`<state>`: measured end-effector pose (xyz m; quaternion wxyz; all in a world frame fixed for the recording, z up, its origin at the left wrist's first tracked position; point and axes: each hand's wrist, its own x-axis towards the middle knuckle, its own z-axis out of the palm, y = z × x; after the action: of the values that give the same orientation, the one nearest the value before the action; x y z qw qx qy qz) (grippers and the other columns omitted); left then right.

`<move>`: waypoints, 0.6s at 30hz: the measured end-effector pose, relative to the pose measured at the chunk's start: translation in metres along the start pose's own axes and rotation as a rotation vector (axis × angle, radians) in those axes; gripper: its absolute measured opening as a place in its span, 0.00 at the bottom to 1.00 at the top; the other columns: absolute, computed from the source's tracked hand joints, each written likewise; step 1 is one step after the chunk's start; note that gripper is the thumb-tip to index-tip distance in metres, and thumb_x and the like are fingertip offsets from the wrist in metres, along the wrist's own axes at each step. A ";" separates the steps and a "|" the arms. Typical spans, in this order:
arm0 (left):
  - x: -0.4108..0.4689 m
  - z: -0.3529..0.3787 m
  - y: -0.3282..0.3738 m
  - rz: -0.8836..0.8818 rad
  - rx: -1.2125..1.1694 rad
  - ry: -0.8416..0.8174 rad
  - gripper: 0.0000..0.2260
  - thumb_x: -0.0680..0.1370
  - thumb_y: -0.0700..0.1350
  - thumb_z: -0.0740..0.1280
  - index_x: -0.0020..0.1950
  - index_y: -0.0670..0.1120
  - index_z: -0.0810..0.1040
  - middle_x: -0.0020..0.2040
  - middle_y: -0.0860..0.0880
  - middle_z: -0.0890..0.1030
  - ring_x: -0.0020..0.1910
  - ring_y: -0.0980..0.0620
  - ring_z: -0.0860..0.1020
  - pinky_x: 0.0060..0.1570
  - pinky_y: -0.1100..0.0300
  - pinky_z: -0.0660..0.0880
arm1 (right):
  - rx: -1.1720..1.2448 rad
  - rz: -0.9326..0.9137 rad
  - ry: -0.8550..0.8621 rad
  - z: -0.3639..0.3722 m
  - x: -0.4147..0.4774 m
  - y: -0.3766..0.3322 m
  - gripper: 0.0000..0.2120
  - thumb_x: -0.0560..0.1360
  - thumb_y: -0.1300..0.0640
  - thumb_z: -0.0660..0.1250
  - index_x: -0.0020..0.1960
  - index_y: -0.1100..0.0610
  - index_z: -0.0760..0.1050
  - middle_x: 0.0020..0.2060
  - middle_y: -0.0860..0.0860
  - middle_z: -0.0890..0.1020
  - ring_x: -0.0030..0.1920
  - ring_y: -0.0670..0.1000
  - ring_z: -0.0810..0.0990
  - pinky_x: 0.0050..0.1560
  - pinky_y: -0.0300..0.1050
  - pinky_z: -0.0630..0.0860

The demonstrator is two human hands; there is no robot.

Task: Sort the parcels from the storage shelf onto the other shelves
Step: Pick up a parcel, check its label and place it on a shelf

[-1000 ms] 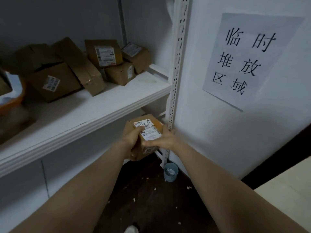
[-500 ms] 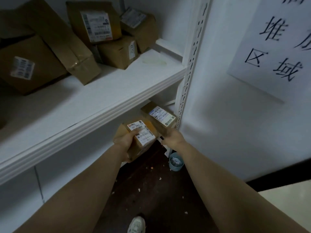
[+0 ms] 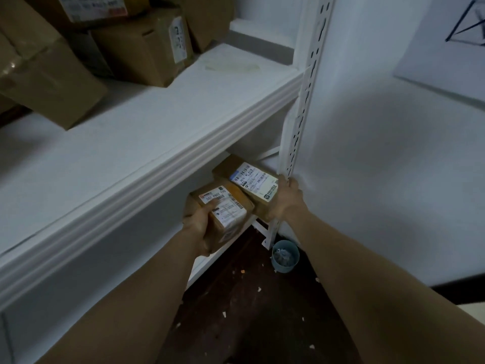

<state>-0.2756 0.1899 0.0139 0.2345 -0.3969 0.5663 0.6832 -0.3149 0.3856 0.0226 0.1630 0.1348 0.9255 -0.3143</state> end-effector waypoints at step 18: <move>0.026 0.005 0.018 -0.002 -0.022 -0.020 0.16 0.75 0.60 0.65 0.52 0.48 0.76 0.45 0.44 0.80 0.42 0.46 0.76 0.56 0.49 0.69 | 0.076 -0.070 -0.030 0.026 0.056 -0.018 0.44 0.68 0.55 0.76 0.76 0.57 0.55 0.72 0.59 0.58 0.73 0.58 0.60 0.75 0.46 0.55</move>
<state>-0.3059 0.1868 0.0037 0.2366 -0.3932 0.5559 0.6931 -0.3669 0.3643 -0.0088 0.1607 0.1037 0.9145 -0.3565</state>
